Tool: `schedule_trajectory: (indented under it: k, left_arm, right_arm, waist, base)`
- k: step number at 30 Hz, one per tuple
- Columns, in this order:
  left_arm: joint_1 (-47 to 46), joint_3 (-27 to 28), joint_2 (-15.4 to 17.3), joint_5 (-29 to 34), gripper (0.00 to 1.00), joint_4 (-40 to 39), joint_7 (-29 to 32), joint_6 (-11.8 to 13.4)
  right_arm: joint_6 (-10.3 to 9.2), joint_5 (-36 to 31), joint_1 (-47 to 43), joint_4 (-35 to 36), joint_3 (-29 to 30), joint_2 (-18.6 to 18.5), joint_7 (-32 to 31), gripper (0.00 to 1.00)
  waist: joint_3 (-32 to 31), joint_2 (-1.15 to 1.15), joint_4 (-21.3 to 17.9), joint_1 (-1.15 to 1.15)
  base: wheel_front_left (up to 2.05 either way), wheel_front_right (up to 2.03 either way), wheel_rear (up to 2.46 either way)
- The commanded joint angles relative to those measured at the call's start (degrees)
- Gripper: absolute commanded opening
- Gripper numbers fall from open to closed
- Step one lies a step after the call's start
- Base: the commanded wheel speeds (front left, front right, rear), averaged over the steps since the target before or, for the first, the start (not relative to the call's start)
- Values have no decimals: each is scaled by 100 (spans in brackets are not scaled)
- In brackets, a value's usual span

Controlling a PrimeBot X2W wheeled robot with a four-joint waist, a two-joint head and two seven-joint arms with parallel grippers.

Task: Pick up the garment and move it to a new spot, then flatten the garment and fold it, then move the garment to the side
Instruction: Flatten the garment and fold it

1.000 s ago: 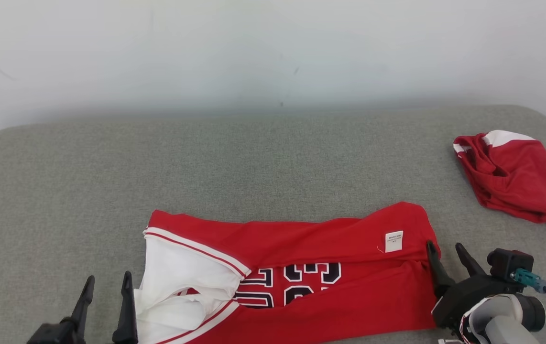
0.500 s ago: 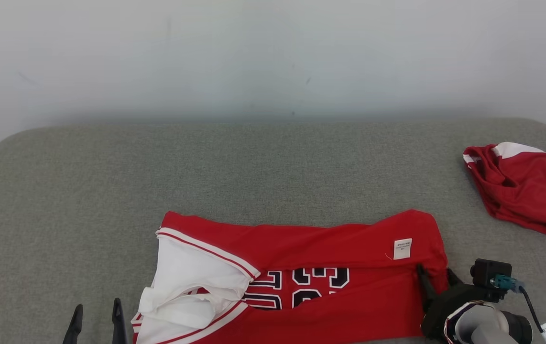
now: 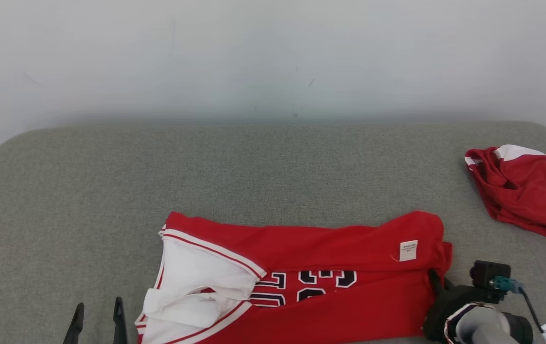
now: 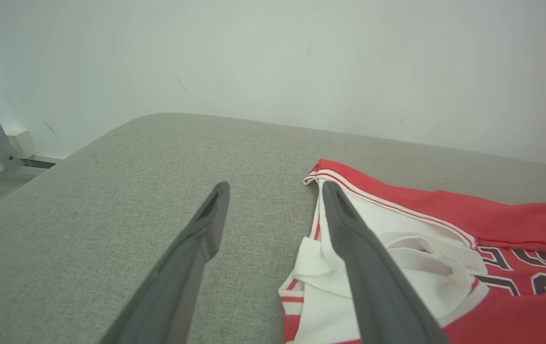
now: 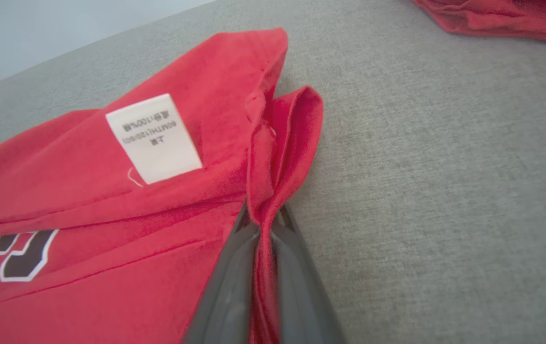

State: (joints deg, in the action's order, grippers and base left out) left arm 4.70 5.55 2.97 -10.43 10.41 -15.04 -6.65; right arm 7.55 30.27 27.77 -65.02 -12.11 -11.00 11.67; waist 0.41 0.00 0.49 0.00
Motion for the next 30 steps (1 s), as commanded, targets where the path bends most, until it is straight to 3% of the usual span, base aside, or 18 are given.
schedule_trajectory:
  k: [1,7,12,18,30]
  left_arm:
    - [83,-13,-12,-26,100,-29,-8,-26]
    - [162,-65,-12,-50,100,-21,-8,34]
    - [227,-30,-13,-42,100,-4,-8,51]
    - [226,-6,-12,-59,100,-3,-8,59]
    - [237,-32,-11,-58,100,6,-8,112]
  right_arm:
    - [-13,64,-75,31,-11,-145,62,0]
    - [-14,245,-271,285,20,-827,253,0]
    - [-13,352,-383,660,41,-1067,304,0]
    - [-13,639,-517,1409,-50,-878,173,0]
    - [-13,1393,-1114,4231,-772,-50,-1085,0]
  waist:
    - [-10,0,-16,0]
    - [-77,0,-67,0]
    - [-98,0,-134,0]
    - [-109,0,-169,0]
    - [-171,0,-70,0]
  base:
    - [0,0,0]
    - [0,0,0]
    - [0,0,0]
    - [0,0,0]
    - [0,0,0]
